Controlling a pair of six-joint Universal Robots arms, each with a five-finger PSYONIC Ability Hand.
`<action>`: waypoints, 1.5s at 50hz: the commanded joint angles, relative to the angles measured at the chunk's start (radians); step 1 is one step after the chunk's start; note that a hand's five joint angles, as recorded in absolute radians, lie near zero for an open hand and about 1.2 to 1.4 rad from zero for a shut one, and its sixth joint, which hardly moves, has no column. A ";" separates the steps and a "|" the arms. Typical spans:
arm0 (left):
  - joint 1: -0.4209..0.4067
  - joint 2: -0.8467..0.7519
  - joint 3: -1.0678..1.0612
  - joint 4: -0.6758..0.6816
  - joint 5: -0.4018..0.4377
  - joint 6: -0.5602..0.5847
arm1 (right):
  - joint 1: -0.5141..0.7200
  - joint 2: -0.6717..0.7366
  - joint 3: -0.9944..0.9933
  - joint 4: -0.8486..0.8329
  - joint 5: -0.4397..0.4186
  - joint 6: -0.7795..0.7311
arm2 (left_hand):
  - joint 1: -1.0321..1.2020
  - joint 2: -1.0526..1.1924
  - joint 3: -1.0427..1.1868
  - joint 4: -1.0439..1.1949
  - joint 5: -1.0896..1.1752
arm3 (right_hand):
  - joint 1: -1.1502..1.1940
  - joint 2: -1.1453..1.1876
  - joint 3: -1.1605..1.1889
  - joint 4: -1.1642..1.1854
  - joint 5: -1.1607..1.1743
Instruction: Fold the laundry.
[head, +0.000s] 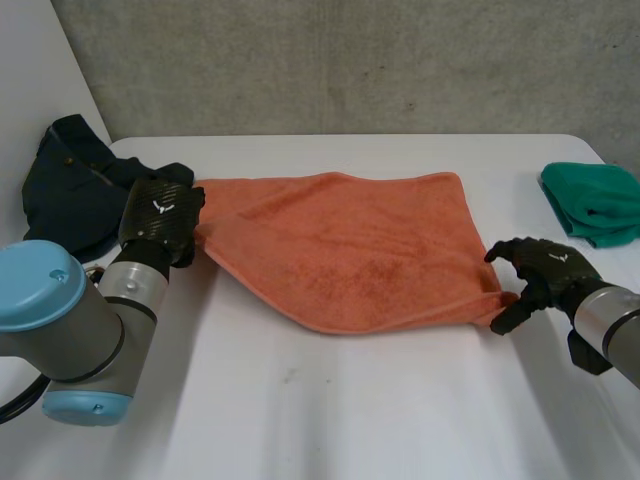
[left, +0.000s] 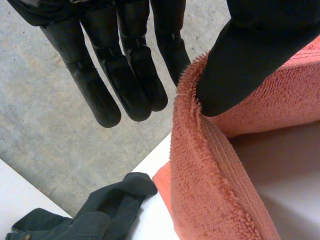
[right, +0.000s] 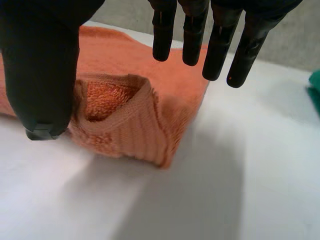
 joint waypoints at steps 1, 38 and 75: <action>0.000 -0.001 0.002 -0.007 0.000 -0.003 | 0.001 0.001 0.022 0.043 -0.003 0.047 | 0.239 0.196 0.201 0.193 0.248 | 0.053 -0.007 0.004 0.020 0.030; 0.006 0.005 0.006 -0.009 0.000 -0.003 | 0.004 0.017 0.116 -0.073 0.036 -0.014 | 0.239 0.196 0.201 0.193 0.248 | 0.284 0.224 0.236 0.252 0.262; 0.049 0.454 0.175 -0.657 0.031 0.009 | 0.014 -0.327 -0.369 0.554 0.077 -0.724 | 0.239 0.196 0.201 0.193 0.248 | 1.065 1.004 1.016 1.032 1.042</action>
